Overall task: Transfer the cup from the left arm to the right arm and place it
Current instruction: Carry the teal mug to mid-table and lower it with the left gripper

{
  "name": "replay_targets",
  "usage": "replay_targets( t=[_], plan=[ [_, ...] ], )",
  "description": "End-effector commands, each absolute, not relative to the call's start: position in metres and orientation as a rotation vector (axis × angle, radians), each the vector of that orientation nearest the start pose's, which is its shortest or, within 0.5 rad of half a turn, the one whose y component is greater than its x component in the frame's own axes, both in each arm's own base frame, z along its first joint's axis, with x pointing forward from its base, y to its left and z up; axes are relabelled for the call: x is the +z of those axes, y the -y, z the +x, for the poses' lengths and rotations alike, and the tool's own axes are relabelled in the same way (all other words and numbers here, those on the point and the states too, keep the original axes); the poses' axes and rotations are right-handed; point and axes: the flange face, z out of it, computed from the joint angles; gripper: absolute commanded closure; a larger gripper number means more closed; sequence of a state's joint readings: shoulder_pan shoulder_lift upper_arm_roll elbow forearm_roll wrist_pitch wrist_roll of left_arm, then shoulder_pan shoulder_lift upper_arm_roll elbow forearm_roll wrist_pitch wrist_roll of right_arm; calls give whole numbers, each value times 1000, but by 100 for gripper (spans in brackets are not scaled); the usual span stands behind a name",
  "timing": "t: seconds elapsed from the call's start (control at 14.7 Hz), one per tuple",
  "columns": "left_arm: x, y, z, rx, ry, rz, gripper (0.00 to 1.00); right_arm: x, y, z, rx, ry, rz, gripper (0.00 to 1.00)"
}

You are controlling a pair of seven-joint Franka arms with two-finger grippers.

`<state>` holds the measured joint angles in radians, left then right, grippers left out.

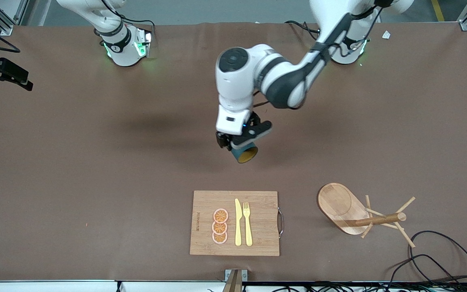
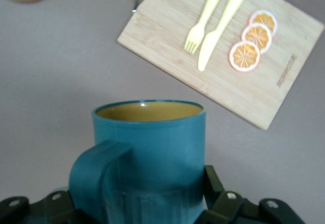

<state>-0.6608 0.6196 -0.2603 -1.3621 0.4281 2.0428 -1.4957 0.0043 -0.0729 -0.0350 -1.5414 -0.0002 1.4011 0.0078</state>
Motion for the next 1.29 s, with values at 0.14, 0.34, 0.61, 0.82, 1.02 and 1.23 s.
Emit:
replay_targets(
  t=[0.14,0.34,0.61,0.82,1.02,1.23],
  plan=[
    [316,606,433,-814,398,-2895,37,662,20,514,103,-71,-3124,0],
    [262,635,392,-1004,245,-2817,37,662,21,514,105,-74,-3125,0],
    [210,652,362,-1265,-17,-2687,37,661,20,516,108,-81,-3125,0],
    [184,659,353,-1509,-80,-2617,40,658,21,517,112,-88,-3123,0],
    [173,667,345,-1705,-263,-2519,39,654,26,520,127,-105,-3122,0],
    [151,669,341,-1904,-305,-2487,38,653,26,521,129,-105,-3121,0]
  ],
)
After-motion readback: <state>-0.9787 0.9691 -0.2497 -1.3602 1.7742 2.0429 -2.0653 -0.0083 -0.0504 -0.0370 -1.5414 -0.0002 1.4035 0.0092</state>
